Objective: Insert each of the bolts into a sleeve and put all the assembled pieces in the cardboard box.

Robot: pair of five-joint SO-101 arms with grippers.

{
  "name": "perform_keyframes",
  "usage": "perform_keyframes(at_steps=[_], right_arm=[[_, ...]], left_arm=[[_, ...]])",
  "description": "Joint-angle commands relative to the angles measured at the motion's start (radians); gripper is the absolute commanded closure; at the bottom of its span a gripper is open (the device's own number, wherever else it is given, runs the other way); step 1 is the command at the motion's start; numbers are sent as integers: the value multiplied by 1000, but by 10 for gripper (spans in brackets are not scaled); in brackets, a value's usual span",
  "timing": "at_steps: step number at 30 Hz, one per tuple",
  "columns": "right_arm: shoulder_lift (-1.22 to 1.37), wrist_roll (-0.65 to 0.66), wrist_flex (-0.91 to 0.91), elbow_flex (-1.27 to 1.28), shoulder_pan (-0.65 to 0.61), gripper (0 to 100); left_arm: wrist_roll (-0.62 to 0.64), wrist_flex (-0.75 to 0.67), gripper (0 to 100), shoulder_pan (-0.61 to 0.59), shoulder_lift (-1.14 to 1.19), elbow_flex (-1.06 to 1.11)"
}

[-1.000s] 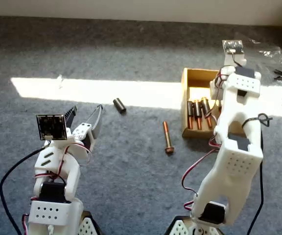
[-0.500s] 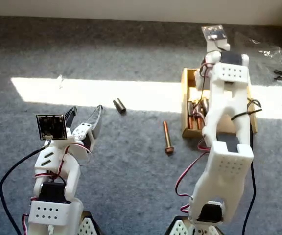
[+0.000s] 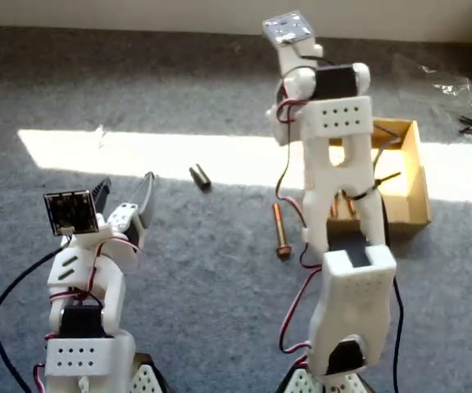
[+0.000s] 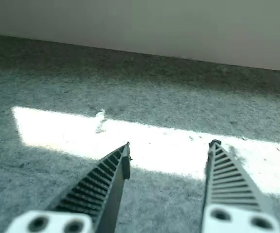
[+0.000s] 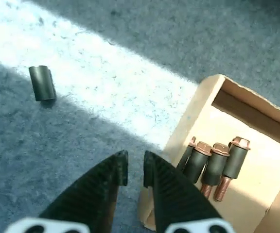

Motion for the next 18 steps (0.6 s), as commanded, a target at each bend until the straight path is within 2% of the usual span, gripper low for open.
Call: perform_keyframes(at_steps=[1,11,16,18], right_arm=[[-59,17,7,-45,-88,957],[-56,-8,-47,18,-320,956],[-4,-34,-114,114,-386,845],[38,-61,-137,97,-390,834]], left_arm=[[3,-23,755,-81,1,-8],[5,-15,755,-205,1,-8],[5,-15,755,-265,1,-8],[5,-15,755,-275,1,-8]])
